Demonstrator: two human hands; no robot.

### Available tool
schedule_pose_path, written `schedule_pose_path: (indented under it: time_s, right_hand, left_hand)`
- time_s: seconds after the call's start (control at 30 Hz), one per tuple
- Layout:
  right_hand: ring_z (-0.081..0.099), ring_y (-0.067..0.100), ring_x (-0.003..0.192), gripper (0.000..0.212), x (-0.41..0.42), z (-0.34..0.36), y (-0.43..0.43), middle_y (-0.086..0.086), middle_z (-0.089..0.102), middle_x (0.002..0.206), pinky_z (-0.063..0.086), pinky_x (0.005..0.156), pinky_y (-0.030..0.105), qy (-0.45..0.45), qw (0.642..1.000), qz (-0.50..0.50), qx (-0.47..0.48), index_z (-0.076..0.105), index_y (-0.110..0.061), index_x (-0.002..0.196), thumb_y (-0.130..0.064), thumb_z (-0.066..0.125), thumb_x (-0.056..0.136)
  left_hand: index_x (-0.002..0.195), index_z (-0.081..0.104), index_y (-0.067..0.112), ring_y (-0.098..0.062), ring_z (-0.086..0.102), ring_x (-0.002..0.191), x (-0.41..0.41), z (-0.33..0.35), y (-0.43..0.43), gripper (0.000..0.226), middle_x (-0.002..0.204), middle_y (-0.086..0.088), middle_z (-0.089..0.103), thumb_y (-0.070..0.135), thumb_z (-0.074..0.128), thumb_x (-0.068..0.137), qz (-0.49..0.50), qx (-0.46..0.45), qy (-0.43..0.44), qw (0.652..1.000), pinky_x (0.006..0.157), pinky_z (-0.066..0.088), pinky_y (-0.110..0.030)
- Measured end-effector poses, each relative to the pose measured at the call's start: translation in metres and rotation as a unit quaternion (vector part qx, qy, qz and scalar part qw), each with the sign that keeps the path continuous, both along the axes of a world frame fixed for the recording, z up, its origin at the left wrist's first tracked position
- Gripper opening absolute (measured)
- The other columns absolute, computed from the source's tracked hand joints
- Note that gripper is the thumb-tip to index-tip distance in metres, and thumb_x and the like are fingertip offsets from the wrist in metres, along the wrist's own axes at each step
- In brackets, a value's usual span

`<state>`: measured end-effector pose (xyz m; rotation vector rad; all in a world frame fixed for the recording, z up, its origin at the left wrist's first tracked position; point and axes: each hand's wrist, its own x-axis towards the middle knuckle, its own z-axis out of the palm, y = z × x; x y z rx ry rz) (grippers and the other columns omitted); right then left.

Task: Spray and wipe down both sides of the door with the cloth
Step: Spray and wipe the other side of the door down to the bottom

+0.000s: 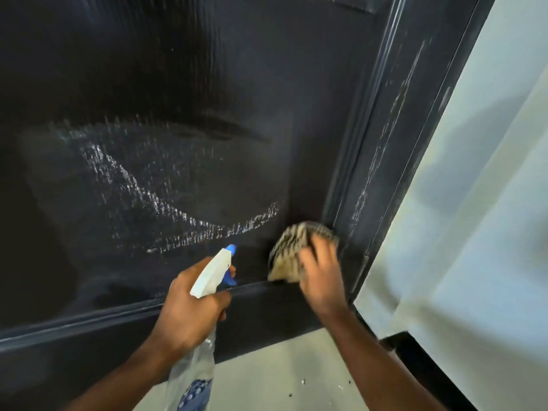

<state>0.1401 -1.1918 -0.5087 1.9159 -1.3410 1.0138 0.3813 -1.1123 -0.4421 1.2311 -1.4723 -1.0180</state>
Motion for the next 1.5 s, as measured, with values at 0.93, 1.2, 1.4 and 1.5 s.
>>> schedule_pose_path:
  time_s: [0.93,1.2,1.4,1.5]
  right_hand:
    - [0.053,0.034,0.097,0.031,0.247,0.016,0.048,0.016,0.056,0.110,0.051,0.080,0.041,-0.219,0.969,0.107,0.022,0.066,-0.010,0.102,-0.004,0.052,0.074]
    - [0.053,0.032,0.104,0.039,0.185,0.016,0.037,0.016,0.055,0.114,0.046,0.093,0.040,-0.310,0.950,0.034,-0.006,0.064,-0.005,0.107,-0.007,0.049,0.071]
    - [0.058,0.041,0.098,0.025,0.114,0.011,0.012,0.026,0.058,0.102,0.039,0.089,0.026,-0.565,0.820,-0.091,-0.014,0.063,0.006,0.103,0.009,0.058,0.078]
    - [0.057,0.040,0.097,0.026,0.156,0.006,0.024,0.025,0.056,0.101,0.039,0.089,0.033,-0.546,0.834,-0.072,-0.009,0.062,0.005,0.099,0.010,0.056,0.074]
  left_hand:
    - [0.085,0.065,0.012,-0.015,0.054,0.052,0.102,-0.046,0.032,0.034,0.058,0.000,0.063,-0.006,0.061,0.056,0.088,0.030,0.036,0.995,0.046,0.045,-0.028]
    - [0.097,0.067,0.015,-0.022,0.058,0.058,0.138,-0.048,0.048,0.044,0.082,-0.003,0.071,-0.022,0.059,0.074,0.110,0.037,0.001,0.993,0.047,0.048,-0.016]
    - [0.115,0.063,0.013,-0.027,0.061,0.070,0.157,-0.053,0.055,0.048,0.097,-0.004,0.067,-0.016,0.062,0.077,0.113,0.024,-0.006,0.993,0.050,0.050,-0.015]
    - [0.113,0.062,0.014,-0.027,0.061,0.070,0.166,-0.052,0.059,0.047,0.091,-0.003,0.064,-0.016,0.063,0.077,0.133,0.025,0.000,0.991,0.049,0.050,-0.015]
